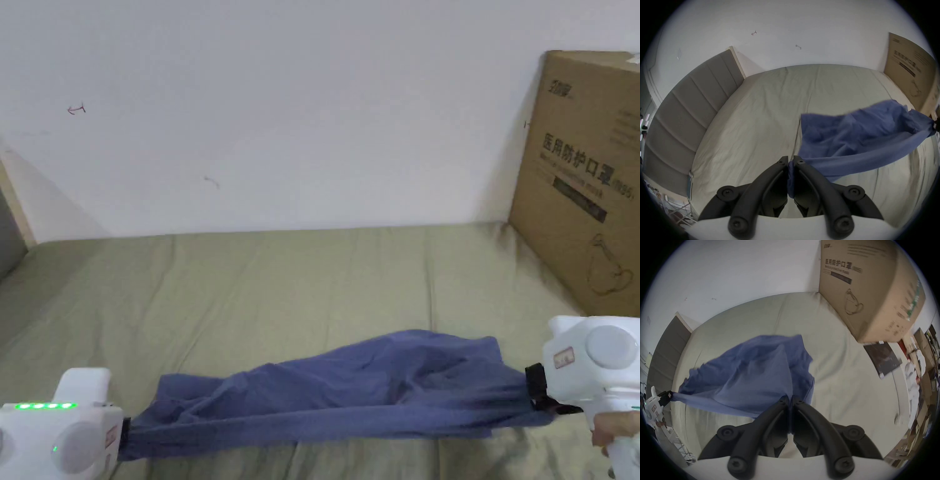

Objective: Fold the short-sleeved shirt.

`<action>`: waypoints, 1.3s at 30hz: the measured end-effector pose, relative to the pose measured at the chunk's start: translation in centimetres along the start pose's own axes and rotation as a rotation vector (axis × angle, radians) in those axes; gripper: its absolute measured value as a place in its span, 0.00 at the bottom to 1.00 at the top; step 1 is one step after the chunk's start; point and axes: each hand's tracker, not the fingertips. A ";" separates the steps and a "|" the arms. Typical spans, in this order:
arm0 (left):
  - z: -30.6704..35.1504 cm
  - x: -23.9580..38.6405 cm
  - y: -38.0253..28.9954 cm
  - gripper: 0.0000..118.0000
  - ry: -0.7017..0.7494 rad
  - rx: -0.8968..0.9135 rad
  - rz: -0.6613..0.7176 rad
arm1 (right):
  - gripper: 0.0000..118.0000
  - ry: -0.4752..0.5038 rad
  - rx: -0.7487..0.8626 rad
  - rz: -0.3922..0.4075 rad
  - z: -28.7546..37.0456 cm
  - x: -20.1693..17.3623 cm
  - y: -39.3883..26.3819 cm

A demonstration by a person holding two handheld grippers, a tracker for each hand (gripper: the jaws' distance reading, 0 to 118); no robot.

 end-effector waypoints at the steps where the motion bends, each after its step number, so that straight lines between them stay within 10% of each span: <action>1: 1.6 -0.4 -1.7 0.03 0.000 0.001 0.001 | 0.02 -0.002 0.002 -0.006 1.3 0.4 -2.4; 11: 10.1 -1.3 -19.2 0.03 -0.005 -0.078 -0.047 | 0.02 -0.014 -0.090 0.013 7.1 2.5 -24.8; 20: 13.0 -2.7 -26.0 0.05 -0.019 -0.104 0.042 | 0.02 0.019 -0.106 -0.067 8.1 4.6 -32.1; 23: 13.6 -2.4 -26.3 0.31 0.002 -0.049 0.058 | 0.03 0.009 -0.073 -0.034 8.1 4.3 -32.0; 27: 14.8 -3.1 -26.1 0.67 0.005 -0.053 0.160 | 0.72 -0.031 -0.064 -0.085 9.1 4.1 -32.2; 31: 17.8 -4.8 -26.1 0.74 -0.087 -0.012 0.298 | 0.71 0.007 0.042 -0.062 12.0 3.5 -33.5; 34: 19.8 -4.4 -26.5 0.70 -0.106 0.004 0.277 | 0.63 0.033 0.082 -0.051 13.5 2.7 -34.5; 35: 20.5 -3.7 -26.8 0.61 -0.117 0.007 0.267 | 0.50 0.027 0.092 -0.035 13.6 2.2 -34.8; 37: 20.5 -2.8 -27.7 0.06 -0.132 -0.028 0.228 | 0.13 -0.011 0.198 0.084 13.4 0.7 -35.4; 39: 19.6 -2.4 -28.8 0.00 -0.134 -0.058 0.223 | 0.00 0.037 0.183 0.065 13.0 0.2 -36.4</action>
